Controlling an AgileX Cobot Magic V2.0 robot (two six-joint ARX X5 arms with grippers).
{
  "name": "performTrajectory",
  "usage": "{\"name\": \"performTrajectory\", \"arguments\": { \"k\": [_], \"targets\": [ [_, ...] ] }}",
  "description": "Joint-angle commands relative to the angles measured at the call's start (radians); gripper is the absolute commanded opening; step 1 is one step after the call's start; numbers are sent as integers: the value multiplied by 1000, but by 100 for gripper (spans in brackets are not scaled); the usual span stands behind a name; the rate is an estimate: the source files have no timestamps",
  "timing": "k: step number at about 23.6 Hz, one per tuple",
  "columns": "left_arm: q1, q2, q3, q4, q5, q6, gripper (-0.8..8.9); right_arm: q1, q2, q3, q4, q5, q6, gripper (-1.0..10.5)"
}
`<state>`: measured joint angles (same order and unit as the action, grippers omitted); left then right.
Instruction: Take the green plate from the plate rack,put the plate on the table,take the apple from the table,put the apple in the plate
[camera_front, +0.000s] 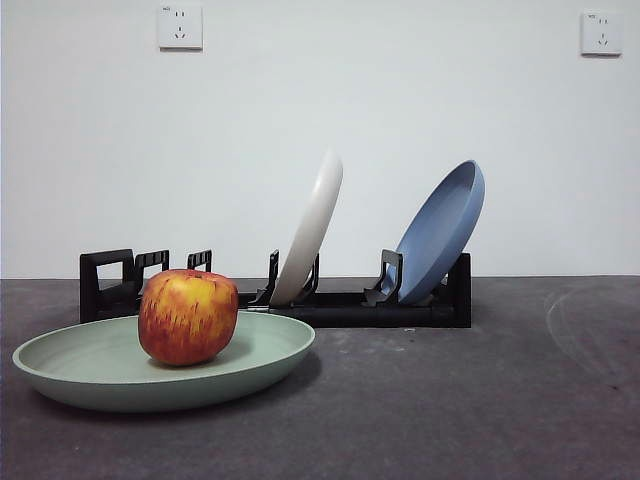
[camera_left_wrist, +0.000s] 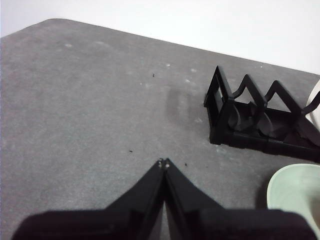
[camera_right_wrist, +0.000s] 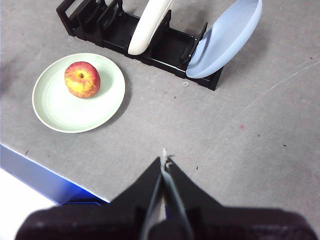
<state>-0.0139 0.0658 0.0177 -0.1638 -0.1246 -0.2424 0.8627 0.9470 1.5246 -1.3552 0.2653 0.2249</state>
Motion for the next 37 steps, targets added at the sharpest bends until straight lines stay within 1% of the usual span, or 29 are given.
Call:
{"name": "performTrajectory", "arguments": {
  "k": [1, 3, 4, 5, 6, 7, 8, 9, 10, 13, 14, 16, 18, 22, 27, 33, 37],
  "targets": [
    [0, 6, -7, 6, 1, 15, -3, 0, 0, -7, -22, 4, 5, 2],
    [0, 10, -7, 6, 1, 15, -3, -23, -3, -17, 24, 32, -87, 2],
    [0, 12, -7, 6, 1, 15, -3, -56, -4, -28, 71, 49, -138, 2],
    [0, 13, -7, 6, 1, 15, -3, -96, -12, -53, 132, 47, -190, 2],
    [0, 14, -7, 6, 1, 15, -3, -150, -27, -101, 227, 34, -249, 2],
    [0, 14, -7, 6, 1, 15, -3, -214, -50, -169, 338, 1, -292, 2],
    [0, 14, -7, 6, 1, 15, -3, -289, -84, -264, 471, -49, -313, 2],
    [0, 14, -7, 6, 1, 15, -4, -354, -117, -356, 585, -87, -311, 2],
    [0, 14, -7, 6, 1, 15, -3, -436, -159, -479, 721, -141, -306, 2],
    [0, 14, -7, 6, 1, 15, -3, -633, -254, -814, 1061, -315, -305, 2],
    [0, 14, -7, 6, 1, 15, -3, -694, -278, -930, 1175, -359, -302, 2],
    [0, 14, -7, 6, 1, 15, -3, -784, -326, -1111, 1340, -372, -270, 2],
    [0, 14, -7, 6, 1, 15, -3, -828, -379, -1203, 1391, -370, -255, 2],
    [0, 14, -7, 6, 1, 15, -3, -898, -503, -1346, 1440, -369, -256, 2],
    [0, 14, -7, 6, 1, 15, -3, -958, -643, -1445, 1435, -368, -266, 2],
    [0, 14, -7, 6, 1, 15, -3, -967, -772, -1511, 1416, -362, -275, 2],
    [0, 14, -7, 6, 1, 15, -3, -967, -834, -1510, 1297, -327, -288, 2]
  ]
}}
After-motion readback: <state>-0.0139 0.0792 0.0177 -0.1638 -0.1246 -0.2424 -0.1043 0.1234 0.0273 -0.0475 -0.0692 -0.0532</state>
